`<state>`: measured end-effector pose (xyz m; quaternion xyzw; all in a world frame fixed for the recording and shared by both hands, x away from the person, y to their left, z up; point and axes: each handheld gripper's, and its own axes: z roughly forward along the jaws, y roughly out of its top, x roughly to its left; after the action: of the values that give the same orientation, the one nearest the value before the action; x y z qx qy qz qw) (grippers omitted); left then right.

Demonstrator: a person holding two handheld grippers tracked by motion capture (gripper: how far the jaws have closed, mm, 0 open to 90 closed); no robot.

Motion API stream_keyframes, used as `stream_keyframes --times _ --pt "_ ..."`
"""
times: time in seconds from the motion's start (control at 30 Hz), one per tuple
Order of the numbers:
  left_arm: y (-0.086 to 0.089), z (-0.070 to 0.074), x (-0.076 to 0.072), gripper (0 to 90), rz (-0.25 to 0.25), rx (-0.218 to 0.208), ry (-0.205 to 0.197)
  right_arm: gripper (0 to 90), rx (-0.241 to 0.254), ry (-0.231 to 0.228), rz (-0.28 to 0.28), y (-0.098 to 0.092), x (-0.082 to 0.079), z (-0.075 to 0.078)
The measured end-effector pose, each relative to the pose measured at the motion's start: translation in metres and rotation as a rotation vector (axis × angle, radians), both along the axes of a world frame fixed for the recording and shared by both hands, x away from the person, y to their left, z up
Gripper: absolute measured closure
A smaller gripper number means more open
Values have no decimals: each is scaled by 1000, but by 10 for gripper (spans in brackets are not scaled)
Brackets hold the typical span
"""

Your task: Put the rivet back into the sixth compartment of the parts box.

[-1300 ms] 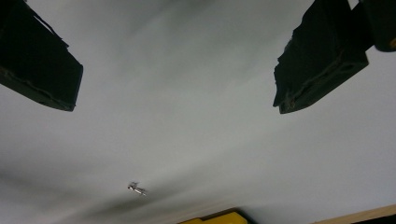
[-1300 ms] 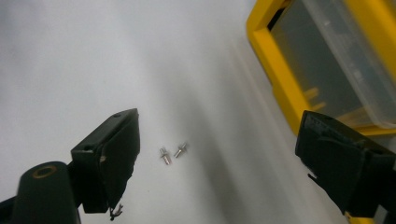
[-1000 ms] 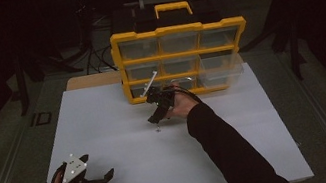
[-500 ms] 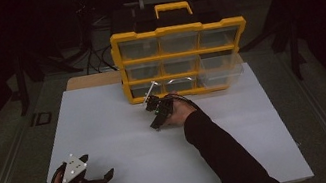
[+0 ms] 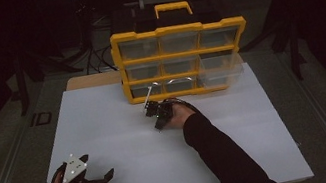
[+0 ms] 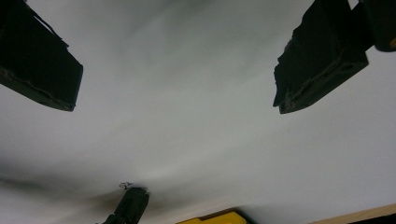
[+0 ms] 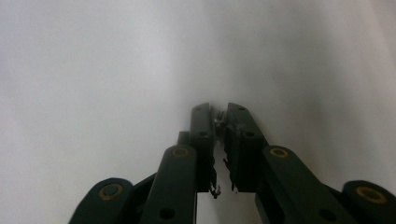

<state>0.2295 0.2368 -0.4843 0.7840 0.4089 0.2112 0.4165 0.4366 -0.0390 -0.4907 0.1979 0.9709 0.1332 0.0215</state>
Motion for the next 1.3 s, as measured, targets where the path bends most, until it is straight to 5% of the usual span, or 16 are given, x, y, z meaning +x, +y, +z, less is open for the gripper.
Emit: stream_keyframes --times 0.37,0.63,0.87,1.3 --pt "0 0 0 17 0 1 0 819 4 1 5 0 0 3" --pt "0 0 0 17 1 0 0 819 36 -3 6 -4 0 20" --pt "1 0 0 17 1 0 0 819 46 -19 15 -12 2 49" --pt "0 0 0 17 2 -2 1 819 79 -133 -14 -44 12 131"
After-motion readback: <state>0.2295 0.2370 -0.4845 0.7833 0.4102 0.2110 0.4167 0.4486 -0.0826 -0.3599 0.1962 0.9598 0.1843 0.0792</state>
